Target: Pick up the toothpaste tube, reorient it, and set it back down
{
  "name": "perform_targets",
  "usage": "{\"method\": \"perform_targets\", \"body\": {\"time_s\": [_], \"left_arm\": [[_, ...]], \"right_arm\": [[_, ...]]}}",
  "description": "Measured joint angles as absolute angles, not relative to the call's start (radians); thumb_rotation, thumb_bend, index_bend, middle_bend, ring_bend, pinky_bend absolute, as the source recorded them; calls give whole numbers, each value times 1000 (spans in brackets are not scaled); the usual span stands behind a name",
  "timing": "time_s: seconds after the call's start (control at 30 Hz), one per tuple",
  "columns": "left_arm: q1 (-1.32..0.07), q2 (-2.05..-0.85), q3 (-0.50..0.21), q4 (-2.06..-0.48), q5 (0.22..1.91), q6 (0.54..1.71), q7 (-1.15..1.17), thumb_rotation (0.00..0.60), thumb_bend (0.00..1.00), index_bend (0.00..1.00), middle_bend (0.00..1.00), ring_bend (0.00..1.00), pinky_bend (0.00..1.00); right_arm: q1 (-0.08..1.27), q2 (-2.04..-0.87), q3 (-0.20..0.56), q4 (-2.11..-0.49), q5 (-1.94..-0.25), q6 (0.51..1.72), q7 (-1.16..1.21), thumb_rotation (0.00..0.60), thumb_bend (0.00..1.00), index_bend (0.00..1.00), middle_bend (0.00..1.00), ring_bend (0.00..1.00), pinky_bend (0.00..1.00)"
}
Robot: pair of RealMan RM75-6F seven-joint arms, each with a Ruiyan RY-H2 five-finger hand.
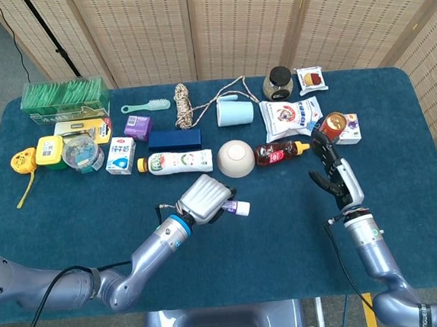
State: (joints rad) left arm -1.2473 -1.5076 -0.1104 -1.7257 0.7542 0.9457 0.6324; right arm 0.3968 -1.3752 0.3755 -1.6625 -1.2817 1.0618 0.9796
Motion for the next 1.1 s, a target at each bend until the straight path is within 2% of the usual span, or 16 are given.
{"method": "perform_targets", "body": {"time_s": [0.17, 0.27, 0.33, 0.43, 0.53, 0.63, 0.93, 0.97, 1.0, 1.1], "left_arm": [[-1248, -1536, -103, -1704, 736, 933, 645, 600, 587, 553, 485, 456, 592], [-1253, -1558, -93, -1681, 724, 925, 666, 600, 587, 494, 449, 423, 564], [-1257, -1575, -85, -1665, 709, 916, 678, 600, 587, 410, 387, 368, 505], [-1267, -1593, -76, -1645, 657, 898, 702, 600, 585, 237, 232, 229, 380], [-1281, -1602, -68, -1636, 604, 882, 730, 600, 582, 125, 126, 136, 315], [-1292, -1599, -65, -1637, 564, 875, 749, 600, 582, 85, 98, 107, 296], [-1250, -1525, -79, -1691, 588, 916, 686, 600, 582, 76, 98, 111, 296], [-1234, -1505, -78, -1706, 606, 928, 671, 600, 582, 78, 98, 113, 296], [-1221, -1490, -78, -1718, 621, 939, 658, 600, 582, 84, 98, 118, 296], [-1167, -1440, -70, -1758, 676, 990, 616, 600, 582, 123, 116, 148, 296]], "right_arm": [[385, -1350, 371, -1658, -1285, 1069, 990, 288, 0, 0, 0, 0, 0], [380, -1338, 367, -1655, -1283, 1071, 997, 288, 0, 0, 0, 0, 0], [375, -1331, 364, -1652, -1281, 1073, 1001, 289, 0, 0, 0, 0, 0], [370, -1323, 360, -1648, -1280, 1075, 1009, 291, 0, 0, 0, 0, 0], [369, -1319, 359, -1646, -1277, 1076, 1012, 293, 0, 0, 0, 0, 0], [370, -1312, 361, -1643, -1275, 1077, 1012, 296, 0, 0, 0, 0, 0], [368, -1289, 349, -1628, -1280, 1074, 987, 306, 0, 0, 0, 0, 0], [368, -1284, 345, -1624, -1284, 1074, 979, 318, 0, 0, 0, 0, 0], [368, -1280, 342, -1622, -1287, 1074, 973, 364, 0, 0, 0, 0, 0], [367, -1269, 329, -1614, -1299, 1072, 947, 561, 0, 0, 0, 0, 0]]}}
